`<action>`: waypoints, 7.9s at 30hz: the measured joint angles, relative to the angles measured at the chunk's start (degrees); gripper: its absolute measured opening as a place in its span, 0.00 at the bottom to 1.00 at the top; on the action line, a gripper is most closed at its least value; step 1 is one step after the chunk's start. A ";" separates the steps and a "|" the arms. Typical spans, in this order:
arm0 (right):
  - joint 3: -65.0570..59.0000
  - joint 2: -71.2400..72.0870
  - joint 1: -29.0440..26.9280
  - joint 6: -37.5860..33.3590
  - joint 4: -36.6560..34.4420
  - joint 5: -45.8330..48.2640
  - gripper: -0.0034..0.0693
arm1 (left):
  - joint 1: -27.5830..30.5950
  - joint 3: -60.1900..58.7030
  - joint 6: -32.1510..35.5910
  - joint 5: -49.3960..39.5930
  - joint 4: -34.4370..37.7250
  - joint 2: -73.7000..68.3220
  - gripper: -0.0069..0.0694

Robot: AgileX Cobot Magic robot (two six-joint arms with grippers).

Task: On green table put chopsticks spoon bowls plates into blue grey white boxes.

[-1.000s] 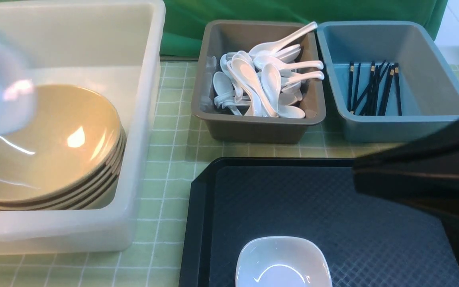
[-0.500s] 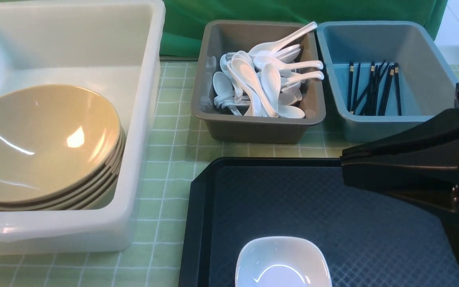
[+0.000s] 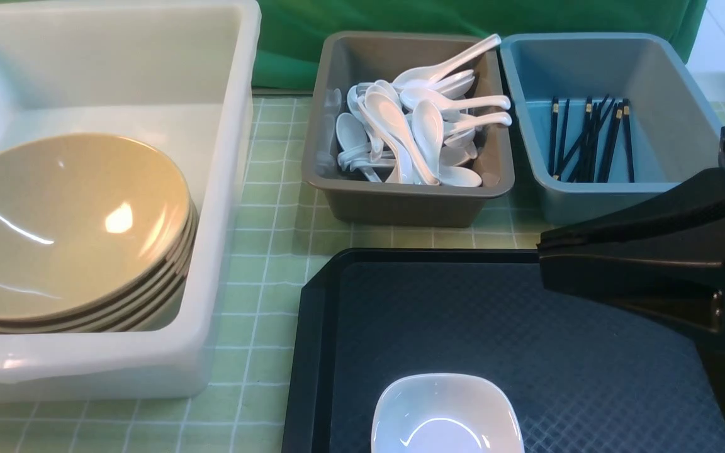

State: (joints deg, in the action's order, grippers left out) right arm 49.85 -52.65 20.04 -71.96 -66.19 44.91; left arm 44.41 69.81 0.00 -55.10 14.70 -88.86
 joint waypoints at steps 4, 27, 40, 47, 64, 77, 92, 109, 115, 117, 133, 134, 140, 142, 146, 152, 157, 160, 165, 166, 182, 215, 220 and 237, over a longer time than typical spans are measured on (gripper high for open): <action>0.00 0.00 0.00 -0.02 0.00 0.00 0.11 | -1.85 0.00 -2.19 -0.07 -2.61 -0.69 0.17; 0.00 0.00 0.00 1.35 2.12 5.07 0.13 | -9.55 11.69 -2.73 -14.93 -5.34 7.63 0.96; 0.00 6.51 0.00 23.04 22.77 5.66 0.15 | -58.40 7.25 20.16 -15.84 13.70 9.88 0.86; 0.00 13.44 0.00 29.34 23.17 6.67 0.17 | -78.74 6.31 11.16 -15.38 10.32 -4.53 0.72; 0.00 15.46 0.00 31.34 24.94 11.70 0.19 | -82.68 6.31 4.73 -7.50 10.94 -23.19 0.69; 0.00 15.95 0.00 31.34 25.86 13.81 0.21 | -81.64 6.31 8.05 -9.71 12.57 -22.62 0.11; 0.00 15.40 0.00 18.34 17.27 8.79 0.22 | -44.78 6.31 9.75 -13.93 10.33 16.98 0.11; 2.64 2.89 0.00 2.48 2.08 8.71 0.08 | -12.74 4.56 -6.60 -8.26 -18.20 14.52 0.11; 2.69 2.89 0.00 1.76 2.55 9.05 0.08 | -12.70 4.54 -8.48 -6.92 -20.53 10.30 0.11; 2.69 2.89 0.00 1.55 2.58 9.05 0.08 | -12.70 4.54 -8.71 -6.53 -20.99 9.10 0.11; 2.69 2.89 0.00 1.50 2.57 8.94 0.08 | -12.70 4.49 -14.39 -4.95 -28.46 6.15 0.11; 2.69 2.89 0.00 1.50 2.51 8.82 0.08 | -12.70 4.49 -14.39 -4.42 -28.32 5.57 0.11; 2.69 2.89 0.00 1.81 2.33 8.33 0.08 | -12.70 4.49 -14.39 -3.18 -25.91 1.62 0.11; 2.69 2.89 0.00 2.70 2.33 8.18 0.09 | -12.70 4.49 -14.02 -3.05 -24.37 -0.04 0.11; 2.69 2.89 0.00 3.38 2.33 8.13 0.10 | -12.70 4.49 -13.21 -2.63 -23.10 -1.18 0.13; 2.69 2.89 0.00 4.55 2.29 8.13 0.10 | -12.70 4.49 -13.14 -3.00 -22.94 -1.24 0.36; 2.70 2.89 0.00 4.60 2.21 8.13 0.11 | -12.70 5.07 -14.74 -5.99 -23.11 -1.24 0.67; 2.70 2.89 0.00 4.60 2.20 7.81 0.11 | -13.53 8.90 -14.80 -10.89 -23.51 -1.08 0.85; 2.70 2.89 0.00 5.31 3.82 2.78 0.11 | -18.95 16.15 -10.36 -14.78 -21.85 2.02 0.95; 2.70 2.89 0.00 6.45 5.35 0.27 0.11 | -21.27 17.76 -8.53 -15.08 -20.33 3.46 0.94; 7.50 7.93 -17.76 70.27 73.02 -4.58 0.14 | -54.70 18.33 7.95 -14.93 -5.47 21.87 0.14; -24.14 50.99 -14.91 73.38 73.66 -10.71 0.08 | -64.39 -40.54 -17.42 3.37 -8.46 89.98 0.09; -24.14 50.99 -14.91 73.38 73.66 -10.71 0.08 | -64.39 -40.54 -17.42 3.37 -8.20 89.98 0.09; -24.15 50.99 -14.91 73.38 73.60 -10.71 0.10 | -64.39 -52.55 -15.40 24.49 -27.31 89.98 0.09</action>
State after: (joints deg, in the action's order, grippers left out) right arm 25.71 -1.66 5.13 1.42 7.41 34.20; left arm -19.99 17.26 -15.40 -30.60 -12.60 1.12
